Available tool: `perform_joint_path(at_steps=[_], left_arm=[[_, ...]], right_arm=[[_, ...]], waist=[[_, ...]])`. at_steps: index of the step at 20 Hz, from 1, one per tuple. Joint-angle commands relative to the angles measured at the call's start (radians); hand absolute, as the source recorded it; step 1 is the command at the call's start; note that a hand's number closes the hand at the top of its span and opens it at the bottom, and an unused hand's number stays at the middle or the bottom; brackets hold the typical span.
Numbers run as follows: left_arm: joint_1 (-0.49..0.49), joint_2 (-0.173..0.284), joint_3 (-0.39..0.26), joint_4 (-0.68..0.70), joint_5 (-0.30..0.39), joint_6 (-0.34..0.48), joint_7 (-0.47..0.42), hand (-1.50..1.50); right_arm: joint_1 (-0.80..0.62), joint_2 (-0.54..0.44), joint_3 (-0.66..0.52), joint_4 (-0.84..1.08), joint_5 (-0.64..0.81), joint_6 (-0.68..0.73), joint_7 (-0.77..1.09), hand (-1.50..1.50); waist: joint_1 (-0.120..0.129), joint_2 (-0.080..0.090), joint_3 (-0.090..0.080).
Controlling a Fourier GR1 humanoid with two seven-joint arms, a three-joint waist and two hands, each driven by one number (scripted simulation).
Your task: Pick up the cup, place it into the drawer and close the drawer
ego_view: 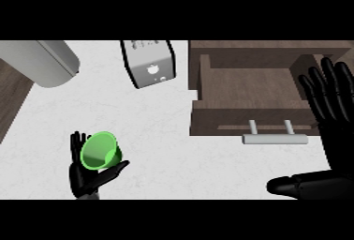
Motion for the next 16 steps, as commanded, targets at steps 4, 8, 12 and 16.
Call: perform_joint_path(at_steps=[4,8,12,16], left_arm=[[-0.082,0.032,0.031,0.151,0.031,-0.177,-0.069,1.50],[-0.045,0.013,-0.004,0.039,0.025,-0.174,-0.042,1.50],[-0.053,0.024,0.007,0.050,-0.010,-0.109,-0.116,1.50],[-0.091,-0.012,0.041,0.145,-0.037,-0.050,-0.272,1.50]], right_arm=[[0.099,0.009,0.012,-0.084,-0.023,0.024,-0.010,-1.50],[0.044,0.003,-0.003,-0.013,-0.006,0.018,-0.033,-1.50],[-0.032,-0.011,-0.004,0.039,0.002,0.007,0.004,-1.50],[0.024,0.020,0.031,-0.051,0.004,-0.014,0.031,-1.50]], waist=[[-0.009,0.000,0.000],[0.000,0.000,0.000],[0.001,0.000,0.000],[-0.004,0.000,0.000]])
